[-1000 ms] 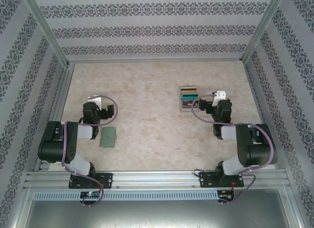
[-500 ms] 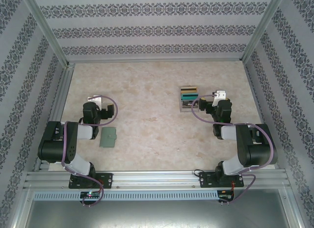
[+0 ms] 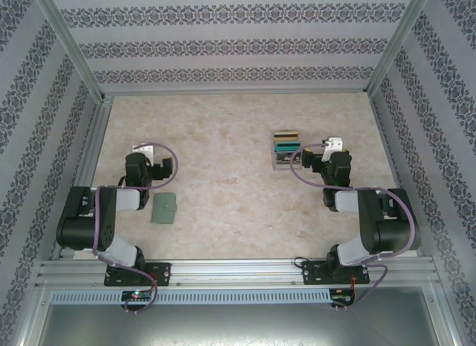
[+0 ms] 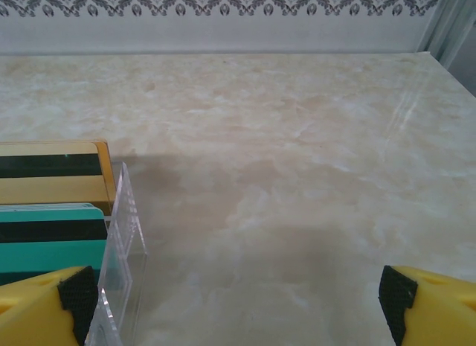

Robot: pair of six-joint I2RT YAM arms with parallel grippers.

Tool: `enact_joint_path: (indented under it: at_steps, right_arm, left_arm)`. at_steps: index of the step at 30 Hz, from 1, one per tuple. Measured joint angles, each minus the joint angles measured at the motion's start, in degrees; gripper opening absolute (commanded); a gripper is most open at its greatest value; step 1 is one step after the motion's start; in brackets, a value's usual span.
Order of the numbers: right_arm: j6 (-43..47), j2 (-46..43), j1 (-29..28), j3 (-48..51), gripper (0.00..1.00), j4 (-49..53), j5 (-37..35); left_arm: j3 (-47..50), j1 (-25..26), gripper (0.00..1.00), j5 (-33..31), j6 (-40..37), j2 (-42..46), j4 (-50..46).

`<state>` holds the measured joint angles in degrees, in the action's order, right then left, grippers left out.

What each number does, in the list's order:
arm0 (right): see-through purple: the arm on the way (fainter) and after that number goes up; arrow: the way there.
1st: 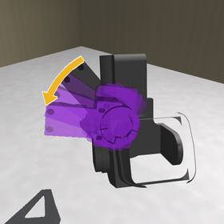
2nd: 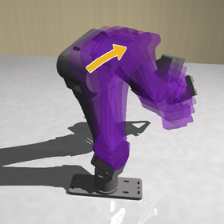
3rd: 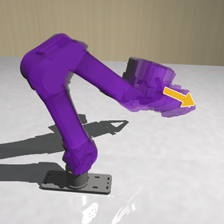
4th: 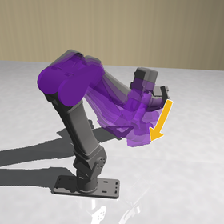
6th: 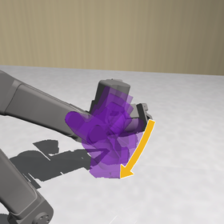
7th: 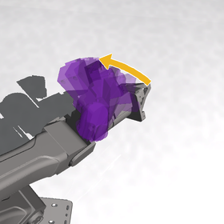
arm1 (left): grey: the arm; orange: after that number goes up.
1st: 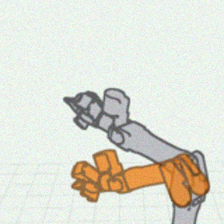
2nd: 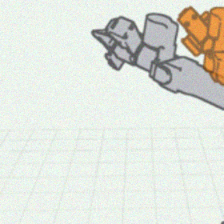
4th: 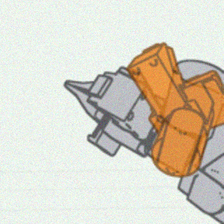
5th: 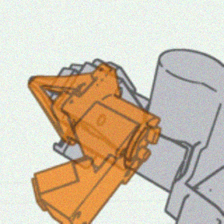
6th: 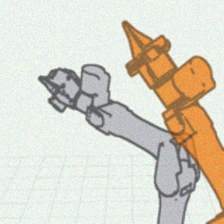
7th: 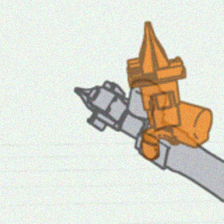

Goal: Take the credit cards out of the card holder

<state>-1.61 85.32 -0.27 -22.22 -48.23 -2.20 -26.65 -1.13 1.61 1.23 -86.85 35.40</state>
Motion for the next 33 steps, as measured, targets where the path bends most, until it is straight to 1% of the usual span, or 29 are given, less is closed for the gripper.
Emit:
enact_joint_path:
  at_steps: [2,5,9,11,14,18,24,28,33]
  right_arm:
    - [-0.2,-3.3,0.0,-0.1,0.98,3.8,-1.2]
    - [-2.2,-11.1,0.0,-0.6,0.98,9.6,-3.5]
    - [-10.8,-22.5,0.2,-1.9,0.98,17.6,-6.8]
    - [-14.9,-26.9,0.5,-3.3,0.98,22.1,-6.9]
    - [-19.8,-31.3,0.9,-6.1,0.98,29.2,-5.9]
    - [-23.0,-32.8,0.5,-10.8,0.98,39.4,-2.8]
    - [-23.7,-31.3,-4.0,-16.7,0.98,52.8,-1.1]
    - [-23.7,-27.3,-7.8,-18.7,0.98,58.2,-0.8]
    - [-23.6,-25.8,-14.9,-19.1,0.98,62.0,-1.6]
  left_arm:
    - [-4.7,0.0,0.99,-1.7,0.9,3.3,-7.7]
    - [-12.9,0.0,0.99,-4.3,4.3,9.0,-19.0]
    - [-21.6,0.0,0.99,-6.8,12.4,16.1,-33.8]
    - [-23.8,0.0,0.99,-6.4,16.1,18.5,-39.9]
    - [-24.1,0.0,0.99,-4.7,20.2,21.6,-47.2]
    - [-23.3,0.0,0.99,-1.1,23.6,24.1,-54.5]
    - [-20.3,1.6,0.99,2.6,26.7,25.6,-60.6]
    - [-18.2,3.2,0.99,4.1,28.7,25.6,-64.0]
    - [-14.1,3.8,0.97,4.4,33.1,25.4,-68.0]
